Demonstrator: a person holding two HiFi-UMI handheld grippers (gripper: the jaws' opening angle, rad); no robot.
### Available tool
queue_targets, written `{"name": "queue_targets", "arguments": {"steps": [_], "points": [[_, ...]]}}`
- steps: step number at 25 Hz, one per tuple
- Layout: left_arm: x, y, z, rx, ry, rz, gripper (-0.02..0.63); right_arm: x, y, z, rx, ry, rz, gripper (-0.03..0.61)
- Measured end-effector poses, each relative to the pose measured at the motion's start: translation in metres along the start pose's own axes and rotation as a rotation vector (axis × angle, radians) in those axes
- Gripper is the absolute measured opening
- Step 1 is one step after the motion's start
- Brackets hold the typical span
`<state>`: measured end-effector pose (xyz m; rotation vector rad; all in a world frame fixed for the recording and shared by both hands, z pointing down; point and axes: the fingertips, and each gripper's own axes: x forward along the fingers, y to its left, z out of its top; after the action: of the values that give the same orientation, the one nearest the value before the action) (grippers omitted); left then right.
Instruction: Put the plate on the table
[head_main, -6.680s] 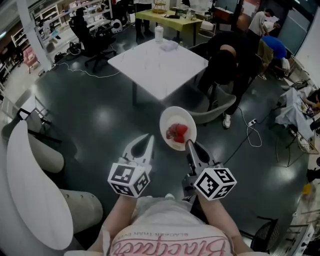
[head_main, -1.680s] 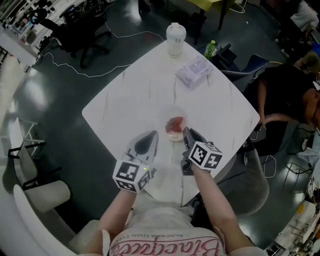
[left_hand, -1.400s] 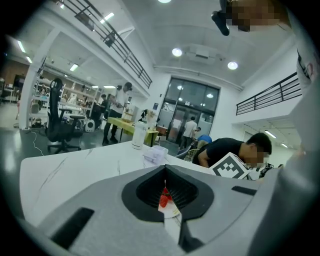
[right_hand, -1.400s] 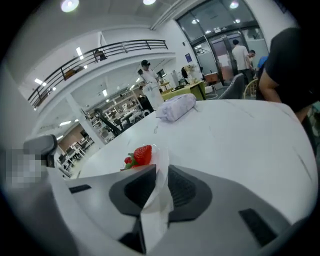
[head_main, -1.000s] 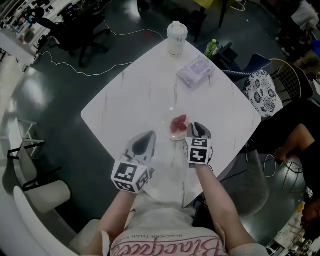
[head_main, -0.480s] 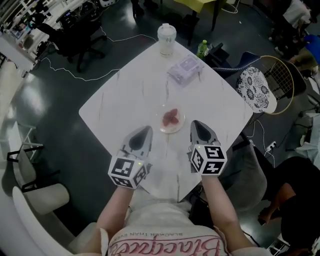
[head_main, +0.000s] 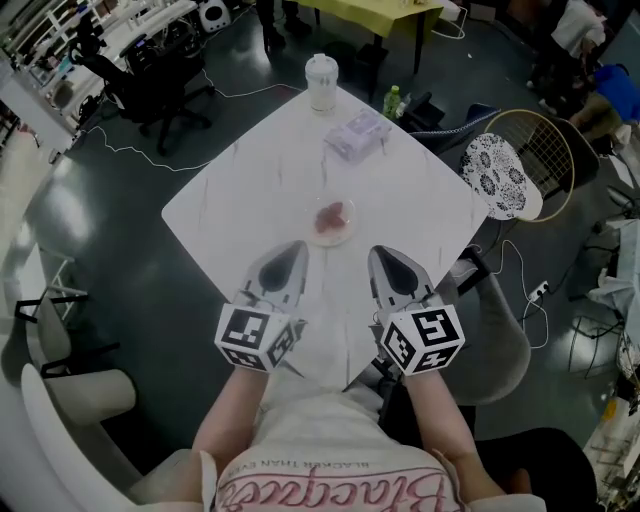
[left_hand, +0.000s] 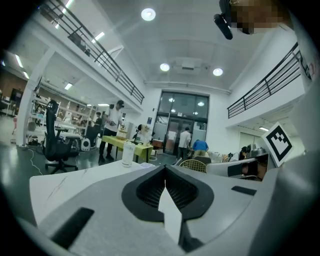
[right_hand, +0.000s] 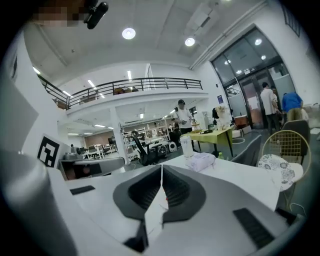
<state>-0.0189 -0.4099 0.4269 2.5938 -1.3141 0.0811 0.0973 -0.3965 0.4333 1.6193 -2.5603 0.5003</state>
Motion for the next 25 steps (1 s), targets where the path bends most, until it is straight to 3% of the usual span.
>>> {"name": "queue_targets", "arguments": {"steps": [7,12,17,25], "points": [[-0.032,-0.038,0.017,0.047,-0.05,-0.031,0.005,-0.057,0.048,0.018,-0.069,-0.114,0.107,0.008],[-0.041,-0.057,0.032,0.127,-0.074,-0.07,0.005,-0.073,0.065,0.039,-0.099,-0.176,0.132,0.008],[-0.049,-0.067,0.047,0.185,-0.098,-0.101,0.005,-0.074,0.081,0.048,-0.103,-0.19,0.143,0.008],[-0.058,-0.069,0.054,0.199,-0.113,-0.112,0.005,-0.071,0.1,0.048,-0.147,-0.181,0.151,0.006]]}}
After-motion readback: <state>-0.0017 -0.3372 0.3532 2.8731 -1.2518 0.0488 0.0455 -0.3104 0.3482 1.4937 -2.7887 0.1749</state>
